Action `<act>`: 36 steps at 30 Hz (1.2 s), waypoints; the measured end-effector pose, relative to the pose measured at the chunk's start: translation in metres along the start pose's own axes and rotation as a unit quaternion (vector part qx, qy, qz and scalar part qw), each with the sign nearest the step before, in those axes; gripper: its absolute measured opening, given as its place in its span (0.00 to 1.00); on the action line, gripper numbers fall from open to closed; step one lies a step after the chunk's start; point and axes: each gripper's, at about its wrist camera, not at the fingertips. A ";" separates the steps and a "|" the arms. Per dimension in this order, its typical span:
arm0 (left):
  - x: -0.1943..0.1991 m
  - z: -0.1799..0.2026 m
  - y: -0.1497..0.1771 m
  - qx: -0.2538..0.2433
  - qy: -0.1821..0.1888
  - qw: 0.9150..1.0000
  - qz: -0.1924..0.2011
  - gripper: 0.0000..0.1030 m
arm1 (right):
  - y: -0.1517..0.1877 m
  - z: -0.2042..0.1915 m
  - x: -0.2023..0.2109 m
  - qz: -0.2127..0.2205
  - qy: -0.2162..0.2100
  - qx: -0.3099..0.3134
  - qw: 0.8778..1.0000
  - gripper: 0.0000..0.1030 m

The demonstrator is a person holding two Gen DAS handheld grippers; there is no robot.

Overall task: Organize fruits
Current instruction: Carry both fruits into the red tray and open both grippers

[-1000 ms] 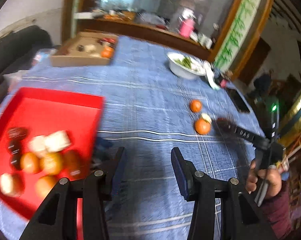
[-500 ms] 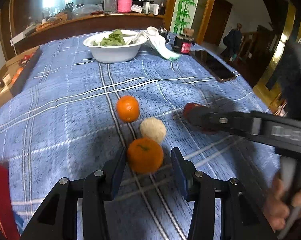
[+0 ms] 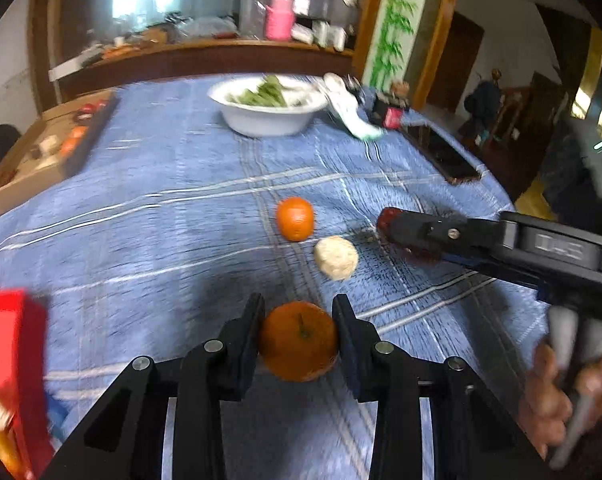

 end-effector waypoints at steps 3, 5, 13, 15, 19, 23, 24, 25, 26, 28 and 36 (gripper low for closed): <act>0.045 -0.025 0.012 0.034 -0.005 0.999 0.028 0.35 | 0.000 -0.001 0.001 0.003 -0.013 0.001 1.000 0.39; 0.073 -0.045 0.021 0.055 -0.020 0.997 0.046 0.35 | 0.001 0.000 0.001 0.003 -0.017 0.000 1.000 0.39; 0.170 -0.157 0.084 0.175 -0.098 0.974 0.108 0.35 | 0.014 -0.017 -0.004 -0.001 -0.001 0.032 0.999 0.39; 0.185 -0.187 0.101 0.204 -0.122 0.965 0.113 0.35 | 0.018 -0.027 -0.006 -0.005 0.003 0.041 0.999 0.39; 0.188 -0.239 0.121 0.256 -0.145 0.950 0.106 0.35 | 0.033 -0.074 -0.015 -0.027 0.001 0.074 0.997 0.39; 0.186 -0.275 0.133 0.282 -0.167 0.940 0.095 0.35 | 0.046 -0.144 -0.031 -0.056 -0.019 0.128 0.990 0.39; 0.185 -0.283 0.136 0.290 -0.171 0.937 0.093 0.35 | 0.050 -0.167 -0.039 -0.069 -0.029 0.144 0.987 0.39; 0.183 -0.293 0.141 0.302 -0.173 0.933 0.089 0.35 | 0.053 -0.186 -0.047 -0.079 -0.037 0.155 0.984 0.39; 0.182 -0.299 0.145 0.309 -0.173 0.931 0.087 0.35 | 0.057 -0.199 -0.053 -0.088 -0.042 0.160 0.982 0.39; 0.177 -0.311 0.153 0.322 -0.171 0.928 0.080 0.35 | 0.066 -0.236 -0.079 -0.120 -0.057 0.174 0.976 0.39; 0.171 -0.311 0.153 0.316 -0.160 0.932 0.078 0.36 | 0.113 -0.320 -0.169 -0.187 -0.033 0.242 0.951 0.40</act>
Point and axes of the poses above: each gripper's, at about its wrist camera, not at the fingertips, and x roughly against the way its jaws point, z to its right, y to its underside
